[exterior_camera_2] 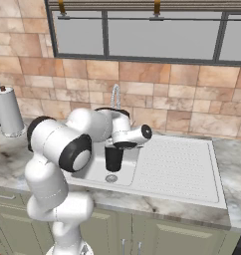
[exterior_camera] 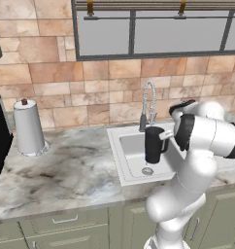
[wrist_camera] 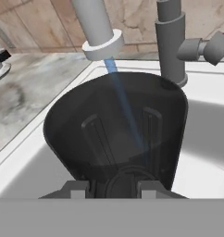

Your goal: Turn on the sink faucet and place the jug under the water for a few seconds to fill it up.

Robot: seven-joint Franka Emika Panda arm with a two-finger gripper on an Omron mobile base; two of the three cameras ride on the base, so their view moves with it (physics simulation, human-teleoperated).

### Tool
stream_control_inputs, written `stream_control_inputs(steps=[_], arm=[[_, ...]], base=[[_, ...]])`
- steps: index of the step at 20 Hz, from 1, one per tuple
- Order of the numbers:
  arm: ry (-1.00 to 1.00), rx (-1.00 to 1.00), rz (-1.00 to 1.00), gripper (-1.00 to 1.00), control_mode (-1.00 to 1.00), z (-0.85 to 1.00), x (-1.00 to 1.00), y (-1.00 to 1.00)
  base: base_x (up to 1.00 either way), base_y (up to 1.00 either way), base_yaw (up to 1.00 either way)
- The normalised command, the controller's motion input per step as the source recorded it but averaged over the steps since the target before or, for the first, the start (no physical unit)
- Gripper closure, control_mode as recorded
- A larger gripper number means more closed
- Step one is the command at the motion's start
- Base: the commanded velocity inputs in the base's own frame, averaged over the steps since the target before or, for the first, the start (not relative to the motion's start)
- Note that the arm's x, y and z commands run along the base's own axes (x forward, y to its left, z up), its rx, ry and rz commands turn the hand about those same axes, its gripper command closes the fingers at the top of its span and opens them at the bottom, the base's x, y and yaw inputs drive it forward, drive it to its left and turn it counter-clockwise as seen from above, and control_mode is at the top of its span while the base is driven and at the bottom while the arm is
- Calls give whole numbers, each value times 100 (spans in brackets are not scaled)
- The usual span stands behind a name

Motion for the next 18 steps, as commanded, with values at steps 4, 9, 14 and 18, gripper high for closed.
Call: stream_control_inputs(steps=[4, 9, 14, 18], arm=[[0, 0, 0, 100, -100, -7, 21, 0], [1, 0, 0, 100, -100, -8, 21, 1], [0, -1, 0, 100, -100, -1, 14, 22], [0, -3, 0, 100, -100, 0, 0, 33]], base=[[0, 0, 0], [0, 0, 0], [0, 0, 0], [0, 0, 0]])
